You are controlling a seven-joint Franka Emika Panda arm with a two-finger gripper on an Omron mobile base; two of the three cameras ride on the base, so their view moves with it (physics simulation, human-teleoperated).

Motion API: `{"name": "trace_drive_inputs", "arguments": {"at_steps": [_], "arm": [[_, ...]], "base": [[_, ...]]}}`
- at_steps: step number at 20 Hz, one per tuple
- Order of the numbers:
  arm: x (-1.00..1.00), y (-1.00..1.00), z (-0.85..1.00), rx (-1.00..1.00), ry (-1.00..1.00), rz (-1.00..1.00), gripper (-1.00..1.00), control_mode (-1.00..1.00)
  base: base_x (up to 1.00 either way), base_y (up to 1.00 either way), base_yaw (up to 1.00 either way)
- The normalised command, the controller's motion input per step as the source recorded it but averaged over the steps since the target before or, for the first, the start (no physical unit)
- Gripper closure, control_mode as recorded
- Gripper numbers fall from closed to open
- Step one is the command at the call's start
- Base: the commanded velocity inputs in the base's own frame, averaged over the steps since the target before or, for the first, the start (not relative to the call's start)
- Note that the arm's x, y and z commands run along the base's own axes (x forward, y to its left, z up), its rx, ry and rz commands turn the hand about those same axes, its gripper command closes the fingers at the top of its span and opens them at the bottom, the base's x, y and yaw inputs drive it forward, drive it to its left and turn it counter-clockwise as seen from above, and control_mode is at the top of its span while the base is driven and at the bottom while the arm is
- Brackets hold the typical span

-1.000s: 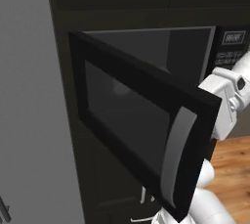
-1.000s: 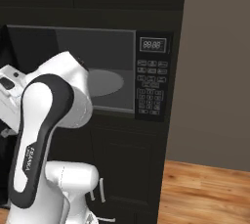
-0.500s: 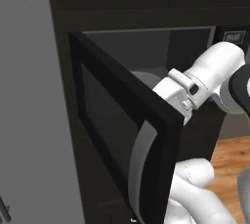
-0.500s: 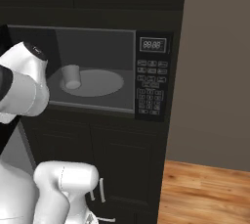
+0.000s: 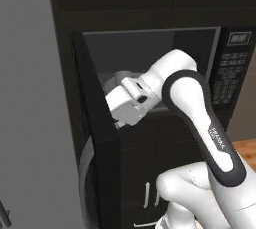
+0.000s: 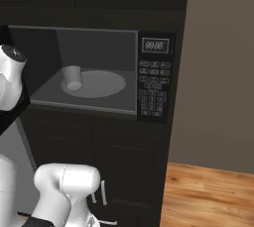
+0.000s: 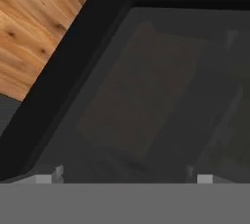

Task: Open the microwave door.

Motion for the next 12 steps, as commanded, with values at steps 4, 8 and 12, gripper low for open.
{"name": "trace_drive_inputs", "arguments": {"at_steps": [4,8,12], "arm": [[0.41,0.95,-0.66,0.00,-0.38,0.00,-1.00,-1.00],[0.25,0.78,-0.80,0.05,-0.48,0.00,-1.00,-1.00],[0.27,0.80,-0.70,0.07,-0.51,0.00,-1.00,-1.00]], "base": [[0.00,0.00,0.00],[0.00,0.00,0.00],[0.00,0.00,0.00]]}}
